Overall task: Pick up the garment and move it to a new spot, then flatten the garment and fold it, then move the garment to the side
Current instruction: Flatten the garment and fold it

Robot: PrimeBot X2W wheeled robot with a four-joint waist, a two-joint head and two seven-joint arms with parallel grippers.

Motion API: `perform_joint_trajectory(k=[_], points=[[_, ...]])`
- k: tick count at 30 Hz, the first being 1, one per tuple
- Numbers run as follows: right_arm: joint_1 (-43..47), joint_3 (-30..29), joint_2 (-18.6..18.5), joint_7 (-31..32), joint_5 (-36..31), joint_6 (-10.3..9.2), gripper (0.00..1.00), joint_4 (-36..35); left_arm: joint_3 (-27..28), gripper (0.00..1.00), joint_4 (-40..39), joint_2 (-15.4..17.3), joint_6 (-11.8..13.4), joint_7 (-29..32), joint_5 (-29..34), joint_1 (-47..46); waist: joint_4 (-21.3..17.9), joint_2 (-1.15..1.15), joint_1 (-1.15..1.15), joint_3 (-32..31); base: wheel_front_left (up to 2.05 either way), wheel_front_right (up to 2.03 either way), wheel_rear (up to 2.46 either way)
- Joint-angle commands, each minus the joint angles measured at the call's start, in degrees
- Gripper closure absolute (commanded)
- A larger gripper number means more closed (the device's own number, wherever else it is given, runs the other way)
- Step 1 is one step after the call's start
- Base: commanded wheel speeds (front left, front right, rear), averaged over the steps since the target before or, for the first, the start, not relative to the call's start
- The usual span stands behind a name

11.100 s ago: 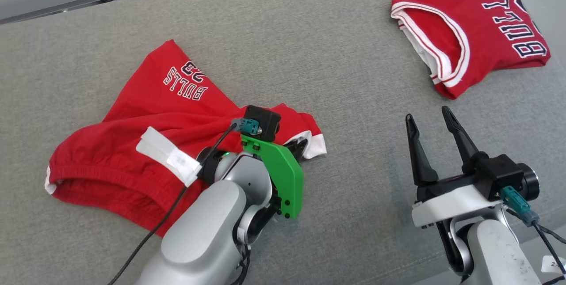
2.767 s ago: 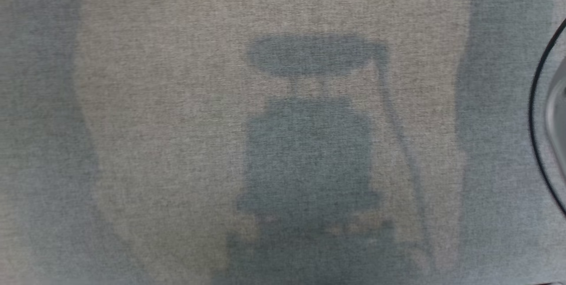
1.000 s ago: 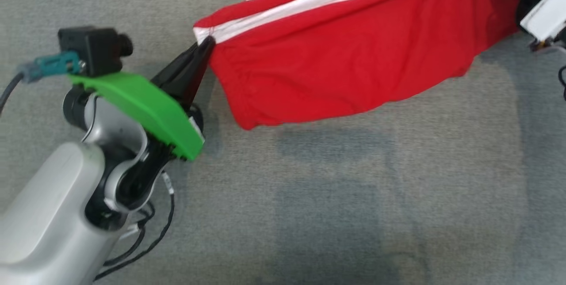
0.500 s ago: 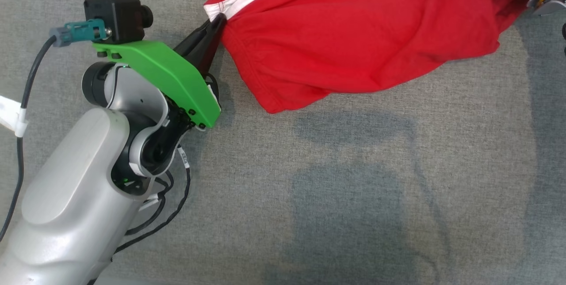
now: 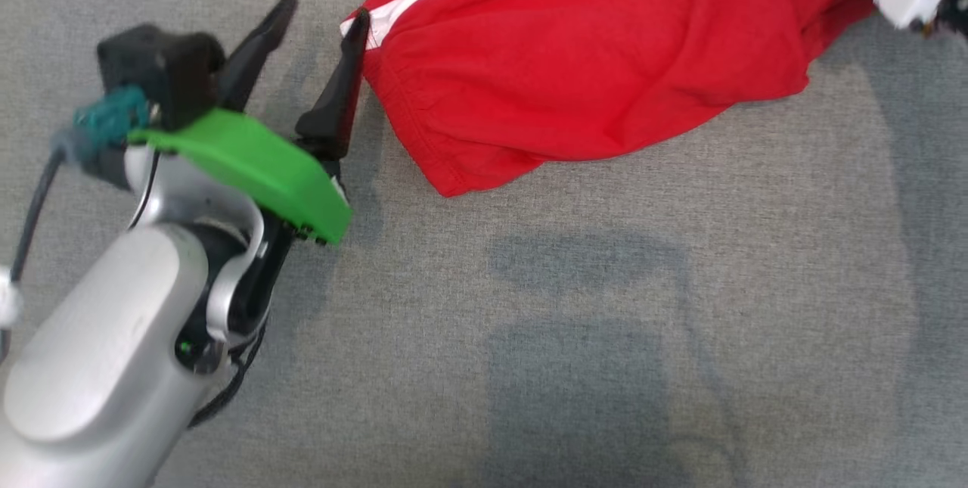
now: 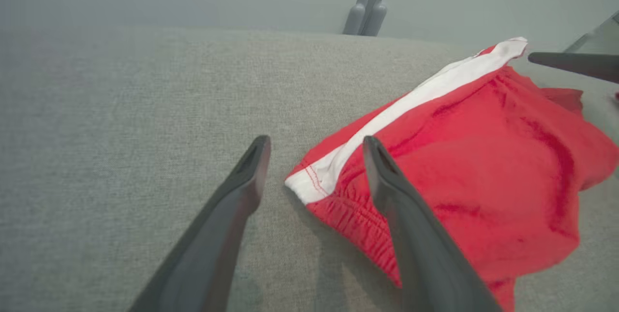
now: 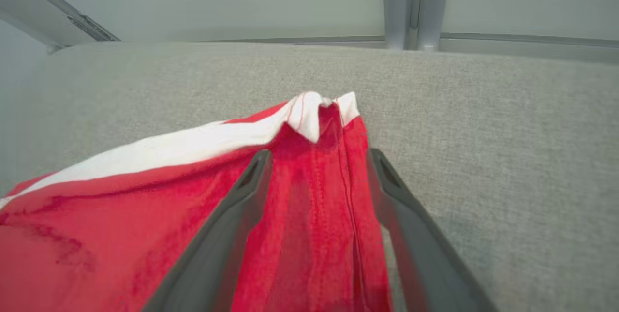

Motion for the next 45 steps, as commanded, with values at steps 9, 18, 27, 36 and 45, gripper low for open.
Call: perform_joint_trajectory(k=[9,18,27,36,45], points=[[4.9,-0.17,-2.3,4.68,-6.2,0.02,0.0,2.17,-0.38,0.0,-3.56,2.4,5.43,-11.86,6.74,12.42,3.62,0.37,0.0,-1.99,0.0,0.0,0.0],[8.69,-2.96,0.11,11.63,-3.88,0.12,1.0,4.74,-0.42,0.0,0.34,-1.3,2.45,-20.56,4.67,17.68,6.85,0.37,0.0,-3.76,0.0,0.0,0.0],[21.41,-12.36,4.31,5.51,5.66,0.02,1.0,-2.13,-0.07,0.0,6.99,-3.17,-0.43,-23.02,1.45,23.71,4.39,0.37,0.0,-15.73,0.0,0.0,0.0],[43.53,-19.08,9.5,-0.77,10.62,0.02,1.0,-8.55,3.1,0.0,10.48,-1.55,-1.59,-24.22,1.03,33.27,-2.11,0.37,0.0,-27.0,0.0,0.0,0.0],[50.42,-24.33,11.29,-4.5,10.52,0.02,1.0,-4.26,6.68,0.0,10.68,-1.36,-4.47,-24.29,3.91,38.53,-6.65,0.37,0.0,-29.84,0.0,0.0,0.0]])
